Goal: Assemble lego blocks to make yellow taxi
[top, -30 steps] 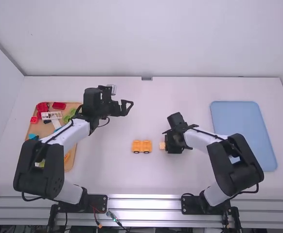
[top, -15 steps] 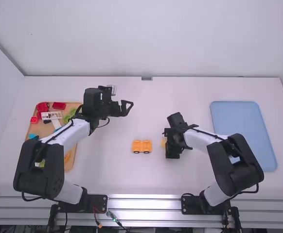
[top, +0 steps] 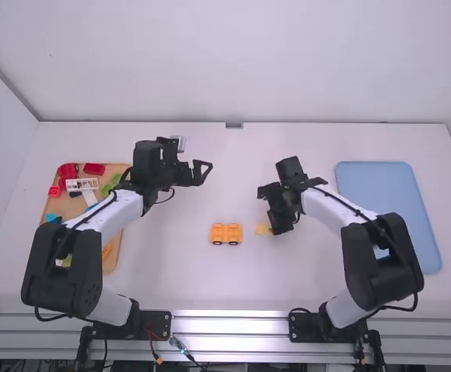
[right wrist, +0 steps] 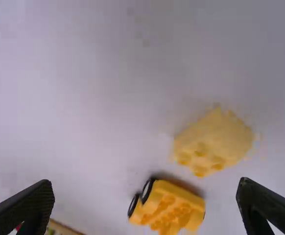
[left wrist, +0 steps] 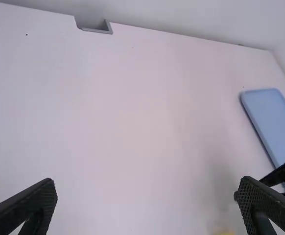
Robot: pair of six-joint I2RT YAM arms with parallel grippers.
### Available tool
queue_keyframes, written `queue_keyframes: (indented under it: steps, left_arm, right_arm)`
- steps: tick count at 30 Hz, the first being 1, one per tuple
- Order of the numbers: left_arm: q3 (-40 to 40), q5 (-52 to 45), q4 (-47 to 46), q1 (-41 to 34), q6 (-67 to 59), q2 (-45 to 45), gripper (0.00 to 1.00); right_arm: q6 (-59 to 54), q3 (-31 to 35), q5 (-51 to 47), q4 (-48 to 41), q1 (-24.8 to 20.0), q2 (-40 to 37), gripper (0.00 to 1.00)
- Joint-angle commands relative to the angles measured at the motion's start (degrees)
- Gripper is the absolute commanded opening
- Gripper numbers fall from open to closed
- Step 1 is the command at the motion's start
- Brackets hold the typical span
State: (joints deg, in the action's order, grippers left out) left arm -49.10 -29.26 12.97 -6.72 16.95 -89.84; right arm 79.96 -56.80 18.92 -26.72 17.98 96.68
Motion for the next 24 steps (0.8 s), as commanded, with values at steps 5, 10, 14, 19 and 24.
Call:
queue_keyframes:
  steps: [5, 10, 14, 19, 24]
  left_arm:
    - [-0.11, 0.44, -0.20, 0.90, -0.07, -0.28, 0.99]
    - [-0.11, 0.42, -0.04, 1.01, 0.31, -0.28, 0.99]
    - [-0.11, 1.49, 3.69, 1.55, 1.62, -0.28, 0.99]
    - [-0.11, 4.24, -1.01, 1.16, -1.62, -0.28, 0.99]
    - [-0.09, -6.40, -2.97, 1.16, -23.98, -0.28, 0.99]
  right_arm:
    - [-48.28, -14.08, 18.56, -6.75, -3.74, -0.48, 0.99]
    - [-90.66, -24.02, 20.94, -23.37, -5.62, -0.48, 0.99]
    - [-129.72, -26.12, 20.20, -31.58, -5.55, -0.48, 0.99]
    - [-148.39, -23.96, 13.99, -25.68, -5.57, -0.46, 0.99]
    - [-152.50, -23.45, 12.79, -24.68, -5.49, -0.46, 0.99]
